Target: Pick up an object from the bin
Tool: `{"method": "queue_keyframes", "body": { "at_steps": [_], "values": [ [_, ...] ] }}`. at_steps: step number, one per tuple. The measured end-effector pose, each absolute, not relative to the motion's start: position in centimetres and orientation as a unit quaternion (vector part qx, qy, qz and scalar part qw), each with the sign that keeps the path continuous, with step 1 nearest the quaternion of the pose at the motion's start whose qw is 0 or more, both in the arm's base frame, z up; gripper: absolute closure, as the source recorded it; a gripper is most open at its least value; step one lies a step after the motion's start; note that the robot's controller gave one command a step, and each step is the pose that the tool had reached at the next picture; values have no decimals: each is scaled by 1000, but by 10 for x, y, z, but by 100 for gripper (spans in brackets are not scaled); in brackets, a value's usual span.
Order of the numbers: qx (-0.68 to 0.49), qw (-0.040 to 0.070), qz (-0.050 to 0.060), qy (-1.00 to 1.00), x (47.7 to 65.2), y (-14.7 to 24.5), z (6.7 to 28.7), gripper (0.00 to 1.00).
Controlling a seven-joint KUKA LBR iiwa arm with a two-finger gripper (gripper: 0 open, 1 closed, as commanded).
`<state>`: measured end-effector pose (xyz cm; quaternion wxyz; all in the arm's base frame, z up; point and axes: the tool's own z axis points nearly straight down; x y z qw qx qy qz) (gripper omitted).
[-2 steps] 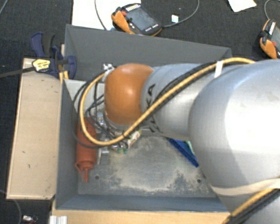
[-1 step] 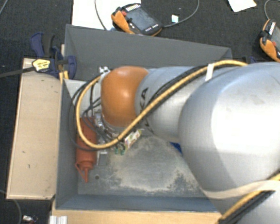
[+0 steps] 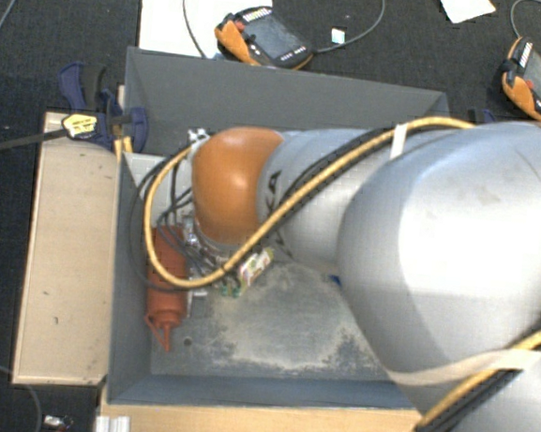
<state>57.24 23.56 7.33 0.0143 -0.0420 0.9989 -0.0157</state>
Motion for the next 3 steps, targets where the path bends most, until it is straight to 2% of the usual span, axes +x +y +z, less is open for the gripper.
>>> {"method": "queue_keyframes", "body": {
  "at_steps": [1,2,3],
  "values": [
    [-51,13,-16,999,577,230,73,0],
    [9,17,-15,1000,569,153,147,0],
    [-80,10,-13,997,580,210,69,0]
  ]
}}
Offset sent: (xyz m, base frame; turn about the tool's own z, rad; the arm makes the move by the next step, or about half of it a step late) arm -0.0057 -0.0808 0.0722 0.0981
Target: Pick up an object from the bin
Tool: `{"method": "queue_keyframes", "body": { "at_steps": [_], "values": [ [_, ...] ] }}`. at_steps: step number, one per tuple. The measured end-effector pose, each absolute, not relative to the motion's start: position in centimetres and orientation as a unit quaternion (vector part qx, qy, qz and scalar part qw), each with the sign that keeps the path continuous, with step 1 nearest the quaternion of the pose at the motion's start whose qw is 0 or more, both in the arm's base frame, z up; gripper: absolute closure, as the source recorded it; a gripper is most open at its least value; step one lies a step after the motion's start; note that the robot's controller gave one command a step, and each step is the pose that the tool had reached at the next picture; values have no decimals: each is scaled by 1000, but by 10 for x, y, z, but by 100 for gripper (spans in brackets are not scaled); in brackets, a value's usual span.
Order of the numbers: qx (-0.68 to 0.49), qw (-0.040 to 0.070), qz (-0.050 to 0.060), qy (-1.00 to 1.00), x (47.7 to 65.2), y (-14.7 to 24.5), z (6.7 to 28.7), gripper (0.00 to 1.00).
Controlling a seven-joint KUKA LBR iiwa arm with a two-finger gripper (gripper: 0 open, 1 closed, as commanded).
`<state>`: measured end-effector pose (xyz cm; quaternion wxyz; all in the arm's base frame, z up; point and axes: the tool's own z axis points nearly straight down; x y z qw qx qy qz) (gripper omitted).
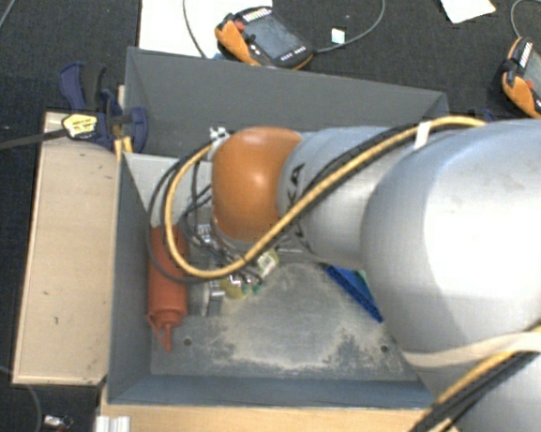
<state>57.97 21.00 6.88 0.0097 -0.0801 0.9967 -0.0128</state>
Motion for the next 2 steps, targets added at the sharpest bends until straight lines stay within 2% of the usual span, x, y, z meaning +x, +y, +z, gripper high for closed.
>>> {"method": "queue_keyframes", "body": {
  "at_steps": [1,2],
  "values": [
    [6,17,-16,1000,567,135,71,0],
    [-74,16,-10,997,559,201,133,0]
  ]
}}
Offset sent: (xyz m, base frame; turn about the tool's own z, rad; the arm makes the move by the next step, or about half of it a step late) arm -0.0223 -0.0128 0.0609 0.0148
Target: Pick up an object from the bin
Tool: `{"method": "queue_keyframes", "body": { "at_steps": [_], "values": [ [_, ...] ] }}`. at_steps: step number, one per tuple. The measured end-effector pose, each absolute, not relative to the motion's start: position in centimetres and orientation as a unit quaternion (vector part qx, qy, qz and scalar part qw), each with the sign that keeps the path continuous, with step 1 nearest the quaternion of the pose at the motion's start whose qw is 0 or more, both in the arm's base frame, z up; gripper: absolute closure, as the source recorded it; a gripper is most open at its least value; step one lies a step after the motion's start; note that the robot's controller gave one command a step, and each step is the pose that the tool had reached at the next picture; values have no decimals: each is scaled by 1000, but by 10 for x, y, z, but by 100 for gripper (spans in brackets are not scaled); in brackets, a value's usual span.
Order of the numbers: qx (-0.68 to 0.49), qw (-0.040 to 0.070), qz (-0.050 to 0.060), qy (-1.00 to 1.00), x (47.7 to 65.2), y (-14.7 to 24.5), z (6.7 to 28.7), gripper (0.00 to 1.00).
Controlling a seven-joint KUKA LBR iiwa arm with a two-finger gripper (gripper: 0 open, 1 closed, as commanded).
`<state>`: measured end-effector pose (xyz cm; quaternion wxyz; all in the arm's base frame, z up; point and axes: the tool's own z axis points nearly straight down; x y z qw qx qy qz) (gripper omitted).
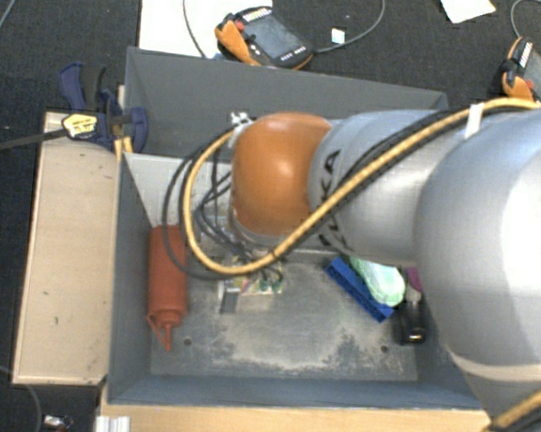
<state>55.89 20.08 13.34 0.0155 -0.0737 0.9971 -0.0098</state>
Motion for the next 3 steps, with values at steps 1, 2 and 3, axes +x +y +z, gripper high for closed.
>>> {"method": "queue_keyframes", "body": {
  "at_steps": [1,2,3],
  "values": [
    [-8,19,-16,1000,578,134,187,0],
    [-73,8,-12,997,544,132,92,0],
    [-105,22,-15,994,566,112,84,0]
  ]
}}
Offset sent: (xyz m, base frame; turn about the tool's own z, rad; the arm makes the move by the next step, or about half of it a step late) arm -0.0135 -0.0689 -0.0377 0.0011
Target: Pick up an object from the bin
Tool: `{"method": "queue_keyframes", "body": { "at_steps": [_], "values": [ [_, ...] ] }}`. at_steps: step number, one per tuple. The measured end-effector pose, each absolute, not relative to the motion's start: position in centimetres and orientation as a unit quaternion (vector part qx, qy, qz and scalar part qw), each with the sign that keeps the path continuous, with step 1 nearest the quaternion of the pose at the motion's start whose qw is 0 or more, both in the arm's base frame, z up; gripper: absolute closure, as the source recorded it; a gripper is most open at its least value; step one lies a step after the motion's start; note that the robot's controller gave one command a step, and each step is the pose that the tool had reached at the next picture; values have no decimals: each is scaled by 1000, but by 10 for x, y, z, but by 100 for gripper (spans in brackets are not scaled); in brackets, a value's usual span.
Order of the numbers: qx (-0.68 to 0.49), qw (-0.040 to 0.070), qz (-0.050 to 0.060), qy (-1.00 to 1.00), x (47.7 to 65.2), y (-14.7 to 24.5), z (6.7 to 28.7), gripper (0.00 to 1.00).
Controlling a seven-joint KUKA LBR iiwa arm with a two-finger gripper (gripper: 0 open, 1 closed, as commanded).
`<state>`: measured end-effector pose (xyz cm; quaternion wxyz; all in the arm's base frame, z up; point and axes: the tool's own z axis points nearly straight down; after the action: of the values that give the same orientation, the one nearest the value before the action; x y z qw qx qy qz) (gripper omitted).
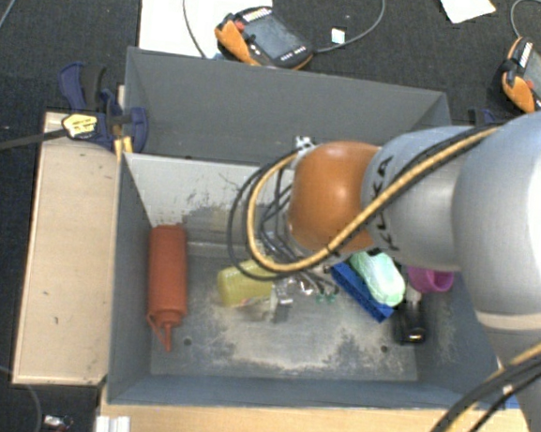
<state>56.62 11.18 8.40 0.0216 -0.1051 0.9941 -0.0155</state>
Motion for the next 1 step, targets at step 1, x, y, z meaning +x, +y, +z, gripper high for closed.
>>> {"method": "queue_keyframes", "body": {
  "at_steps": [1],
  "values": [
    [-35,13,-11,999,555,103,92,100]
  ]
}}
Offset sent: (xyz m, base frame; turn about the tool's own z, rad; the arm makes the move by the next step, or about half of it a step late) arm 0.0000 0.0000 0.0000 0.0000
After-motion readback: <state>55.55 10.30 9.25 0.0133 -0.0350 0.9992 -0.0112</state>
